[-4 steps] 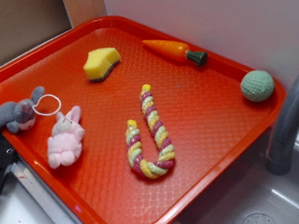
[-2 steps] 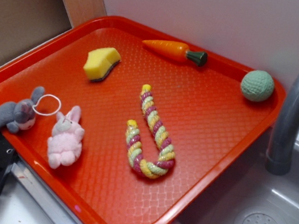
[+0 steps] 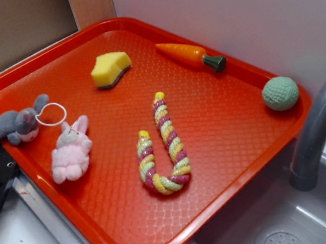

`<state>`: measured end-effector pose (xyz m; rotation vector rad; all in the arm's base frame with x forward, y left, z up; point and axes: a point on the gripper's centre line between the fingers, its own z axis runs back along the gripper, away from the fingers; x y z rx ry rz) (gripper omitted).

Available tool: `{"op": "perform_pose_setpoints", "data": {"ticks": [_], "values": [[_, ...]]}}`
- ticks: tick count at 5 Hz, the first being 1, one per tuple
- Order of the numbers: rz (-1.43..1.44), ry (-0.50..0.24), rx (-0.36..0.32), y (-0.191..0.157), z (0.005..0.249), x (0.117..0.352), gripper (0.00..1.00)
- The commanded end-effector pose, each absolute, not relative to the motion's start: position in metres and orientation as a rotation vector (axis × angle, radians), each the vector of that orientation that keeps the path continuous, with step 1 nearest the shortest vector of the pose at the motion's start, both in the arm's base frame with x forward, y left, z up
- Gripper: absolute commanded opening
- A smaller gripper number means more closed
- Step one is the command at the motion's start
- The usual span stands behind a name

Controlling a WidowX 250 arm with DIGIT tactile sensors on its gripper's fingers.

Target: Grab the green ball.

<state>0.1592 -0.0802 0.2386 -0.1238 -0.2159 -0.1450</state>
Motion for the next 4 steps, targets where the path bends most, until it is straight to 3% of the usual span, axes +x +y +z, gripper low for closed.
{"op": "perform_pose_setpoints", "data": {"ticks": [1, 2, 4], "values": [[-0.252, -0.318, -0.119, -0.166, 0.218, 0.204, 1.00], [-0.263, -0.386, -0.094, -0.198, 0.197, 0.230, 1.00], [-0.218, -0.419, -0.066, -0.220, 0.152, 0.278, 1.00]]}}
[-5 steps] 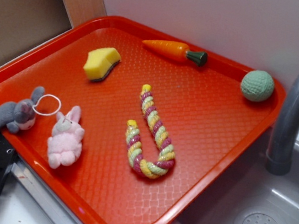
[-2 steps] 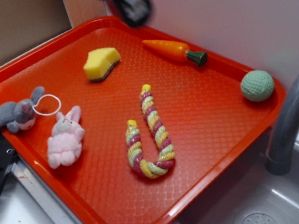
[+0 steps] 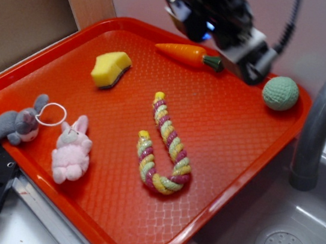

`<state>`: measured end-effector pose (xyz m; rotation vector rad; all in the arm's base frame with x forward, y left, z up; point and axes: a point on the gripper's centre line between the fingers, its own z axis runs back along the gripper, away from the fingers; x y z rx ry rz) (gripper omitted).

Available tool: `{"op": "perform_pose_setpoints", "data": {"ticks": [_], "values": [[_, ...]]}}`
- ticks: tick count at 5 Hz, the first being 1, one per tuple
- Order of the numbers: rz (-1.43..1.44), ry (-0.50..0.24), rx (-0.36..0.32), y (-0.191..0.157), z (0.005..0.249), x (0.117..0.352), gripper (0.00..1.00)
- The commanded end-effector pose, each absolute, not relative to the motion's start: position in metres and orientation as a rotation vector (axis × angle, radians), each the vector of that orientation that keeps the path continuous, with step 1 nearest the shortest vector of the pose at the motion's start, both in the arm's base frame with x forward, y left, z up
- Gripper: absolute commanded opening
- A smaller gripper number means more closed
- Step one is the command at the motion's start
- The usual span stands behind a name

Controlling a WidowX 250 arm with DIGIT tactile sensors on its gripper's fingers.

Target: Grab the green ball.

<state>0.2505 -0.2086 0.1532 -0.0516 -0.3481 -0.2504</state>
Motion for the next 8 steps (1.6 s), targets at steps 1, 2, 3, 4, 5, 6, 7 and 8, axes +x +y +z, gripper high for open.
{"op": "perform_pose_setpoints", "data": {"ticks": [1, 2, 3, 4, 5, 6, 7, 8], "values": [[-0.199, -0.428, -0.024, -0.219, 0.128, 0.304, 1.00], [-0.179, -0.434, 0.009, -0.213, 0.112, 0.329, 1.00], [-0.173, -0.444, 0.026, -0.211, 0.098, 0.351, 1.00], [-0.198, -0.398, 0.014, -0.213, 0.080, 0.354, 1.00], [-0.241, -0.286, -0.034, -0.211, 0.065, 0.350, 1.00], [-0.271, -0.197, -0.113, -0.213, 0.043, 0.343, 1.00], [-0.256, -0.253, -0.050, -0.217, 0.032, 0.338, 0.00], [-0.242, -0.353, 0.014, -0.214, 0.042, 0.336, 0.00]]}}
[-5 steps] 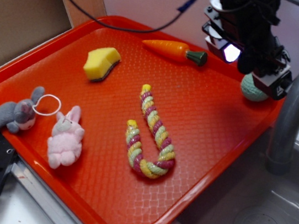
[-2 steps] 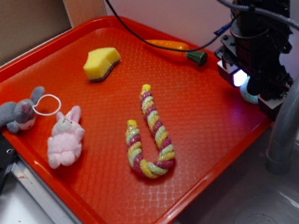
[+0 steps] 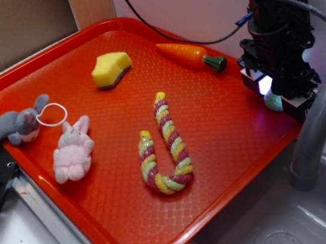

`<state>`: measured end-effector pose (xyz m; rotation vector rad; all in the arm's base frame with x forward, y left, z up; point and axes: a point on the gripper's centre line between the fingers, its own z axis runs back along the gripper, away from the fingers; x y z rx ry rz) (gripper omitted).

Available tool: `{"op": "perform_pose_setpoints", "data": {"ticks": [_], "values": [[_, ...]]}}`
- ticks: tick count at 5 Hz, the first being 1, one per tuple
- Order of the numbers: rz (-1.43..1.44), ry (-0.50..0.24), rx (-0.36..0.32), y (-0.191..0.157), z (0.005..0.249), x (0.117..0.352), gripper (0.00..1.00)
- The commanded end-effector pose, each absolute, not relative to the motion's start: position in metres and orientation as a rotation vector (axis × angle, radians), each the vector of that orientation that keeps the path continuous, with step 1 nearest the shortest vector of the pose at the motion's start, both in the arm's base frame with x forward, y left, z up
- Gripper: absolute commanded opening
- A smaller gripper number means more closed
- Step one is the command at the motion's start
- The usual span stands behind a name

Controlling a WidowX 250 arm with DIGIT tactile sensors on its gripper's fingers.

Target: Grab the green ball.

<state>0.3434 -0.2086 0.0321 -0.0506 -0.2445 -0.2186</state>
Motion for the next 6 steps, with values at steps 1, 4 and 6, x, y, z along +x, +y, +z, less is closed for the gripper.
{"op": "perform_pose_setpoints", "data": {"ticks": [1, 4, 6], "values": [[-0.260, -0.410, 0.064, -0.211, 0.045, 0.330, 0.00], [-0.061, -0.449, -0.003, -0.173, 0.133, 0.290, 0.00], [0.267, -0.278, 0.021, -0.128, 0.211, 0.272, 0.00]]}}
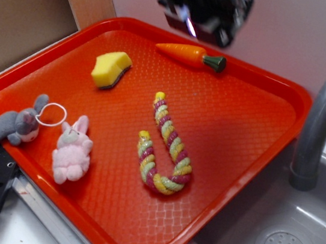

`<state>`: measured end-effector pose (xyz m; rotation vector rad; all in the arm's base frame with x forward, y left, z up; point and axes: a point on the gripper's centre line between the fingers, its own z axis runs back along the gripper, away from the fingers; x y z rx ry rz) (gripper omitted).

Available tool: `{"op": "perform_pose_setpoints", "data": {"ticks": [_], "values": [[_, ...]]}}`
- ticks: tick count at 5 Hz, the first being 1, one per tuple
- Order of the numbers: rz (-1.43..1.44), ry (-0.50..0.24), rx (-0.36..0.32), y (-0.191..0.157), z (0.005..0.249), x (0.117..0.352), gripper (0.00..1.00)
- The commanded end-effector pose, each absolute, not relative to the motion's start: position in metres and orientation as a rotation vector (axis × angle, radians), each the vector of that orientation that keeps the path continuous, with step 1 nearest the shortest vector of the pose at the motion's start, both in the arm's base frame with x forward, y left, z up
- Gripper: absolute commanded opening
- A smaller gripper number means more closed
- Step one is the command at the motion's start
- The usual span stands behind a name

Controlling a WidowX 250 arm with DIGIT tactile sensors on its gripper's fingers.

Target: Grab the green ball.

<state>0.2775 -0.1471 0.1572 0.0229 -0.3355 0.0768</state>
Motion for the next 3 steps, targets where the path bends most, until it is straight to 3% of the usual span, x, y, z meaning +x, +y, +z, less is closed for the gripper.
{"op": "perform_pose_setpoints", "data": {"ticks": [1, 2, 3], "values": [[0.283, -0.157, 0.001, -0.109, 0.240, 0.260, 0.00], [0.217, -0.132, -0.014, -0.108, 0.253, 0.246, 0.00], [0.085, -0.090, -0.011, -0.113, 0.245, 0.234, 0.00]]}}
